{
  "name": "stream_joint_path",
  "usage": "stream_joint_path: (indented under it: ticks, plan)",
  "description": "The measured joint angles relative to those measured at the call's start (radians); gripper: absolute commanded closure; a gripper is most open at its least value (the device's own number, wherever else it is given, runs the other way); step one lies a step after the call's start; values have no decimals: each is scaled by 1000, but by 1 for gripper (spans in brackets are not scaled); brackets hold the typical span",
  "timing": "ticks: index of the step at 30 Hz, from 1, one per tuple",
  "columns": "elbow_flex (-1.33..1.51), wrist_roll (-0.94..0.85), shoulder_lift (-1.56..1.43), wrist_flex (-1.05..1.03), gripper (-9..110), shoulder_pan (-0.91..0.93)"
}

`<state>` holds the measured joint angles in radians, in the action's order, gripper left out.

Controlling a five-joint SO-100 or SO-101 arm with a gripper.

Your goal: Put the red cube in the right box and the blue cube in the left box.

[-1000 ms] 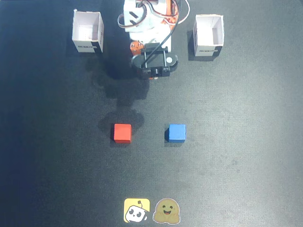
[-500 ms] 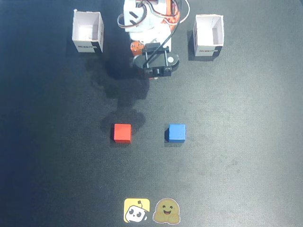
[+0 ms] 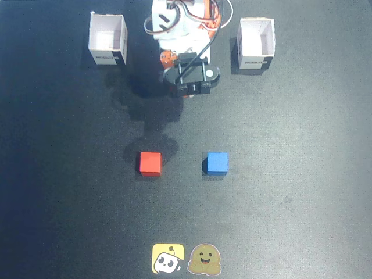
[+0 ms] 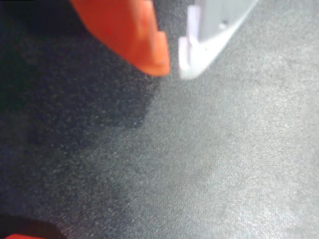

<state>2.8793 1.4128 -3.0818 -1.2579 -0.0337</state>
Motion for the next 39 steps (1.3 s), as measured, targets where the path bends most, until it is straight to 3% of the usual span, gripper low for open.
stream_joint_path:
  ticks: [16, 23, 39]
  plan:
    - [-37, 37, 25, 6, 101, 0]
    - [-330, -20, 502, 87, 101, 40]
    - [-595, -94, 873, 190, 88, 91]
